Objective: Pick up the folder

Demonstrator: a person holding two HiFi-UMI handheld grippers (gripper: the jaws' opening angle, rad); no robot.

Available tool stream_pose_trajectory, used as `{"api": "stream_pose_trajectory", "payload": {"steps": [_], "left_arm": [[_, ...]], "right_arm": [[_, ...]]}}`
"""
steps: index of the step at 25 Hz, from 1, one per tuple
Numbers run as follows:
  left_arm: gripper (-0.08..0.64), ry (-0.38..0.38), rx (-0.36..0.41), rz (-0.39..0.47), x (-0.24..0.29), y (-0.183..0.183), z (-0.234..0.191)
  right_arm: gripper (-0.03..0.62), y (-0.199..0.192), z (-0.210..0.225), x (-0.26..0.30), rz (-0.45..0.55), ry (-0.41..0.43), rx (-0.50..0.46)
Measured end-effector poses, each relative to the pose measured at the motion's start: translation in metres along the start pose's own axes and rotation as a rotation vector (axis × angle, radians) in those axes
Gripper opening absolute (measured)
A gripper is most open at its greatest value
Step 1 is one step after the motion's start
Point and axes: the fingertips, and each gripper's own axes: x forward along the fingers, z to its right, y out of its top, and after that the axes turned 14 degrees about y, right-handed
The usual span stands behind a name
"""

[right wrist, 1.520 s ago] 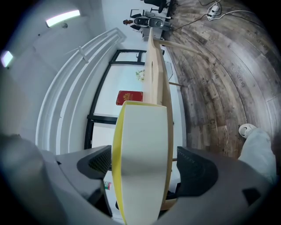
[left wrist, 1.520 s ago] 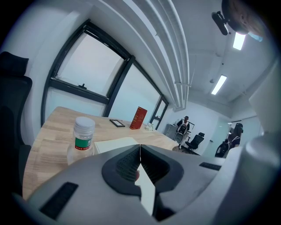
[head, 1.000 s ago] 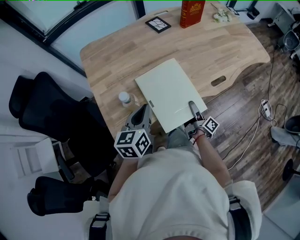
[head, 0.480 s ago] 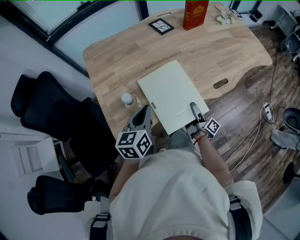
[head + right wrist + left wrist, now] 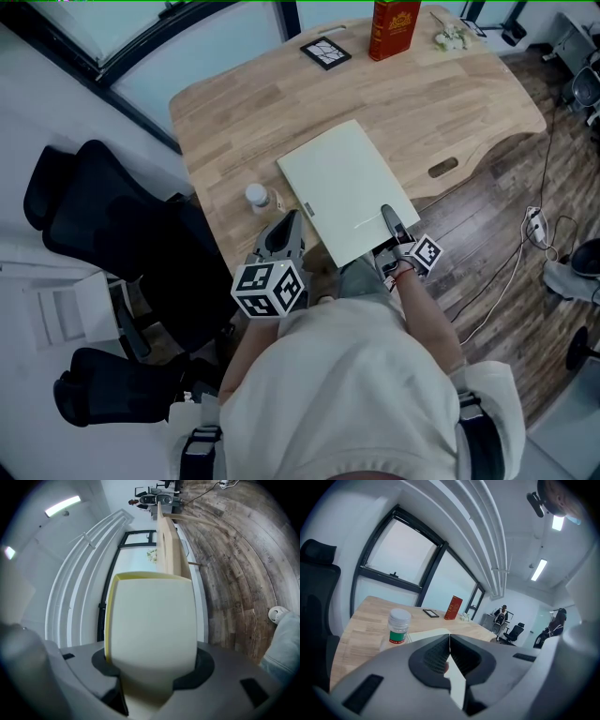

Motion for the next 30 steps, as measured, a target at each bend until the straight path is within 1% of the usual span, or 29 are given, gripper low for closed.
{"api": "stream_pose_trajectory", "payload": {"steps": [13,20,30], "left_arm": [[0.021,-0.011,0.002,0.009,-0.018,-0.003,0.001],[0.021,-0.024,0.008,0.006,-0.030,-0.008,0.004],[0.021,-0.056,0.021,0.010,-0.049,-0.013,0.008]], "right_arm": [[0.276,-0.010,-0.014,-0.009,0.000,-0.010,-0.027],[0.276,-0.019,-0.025,-0.022,0.030,0.010,-0.005],[0.276,-0.028,-0.045,-0.041,0.056,0.029,-0.023]]}}
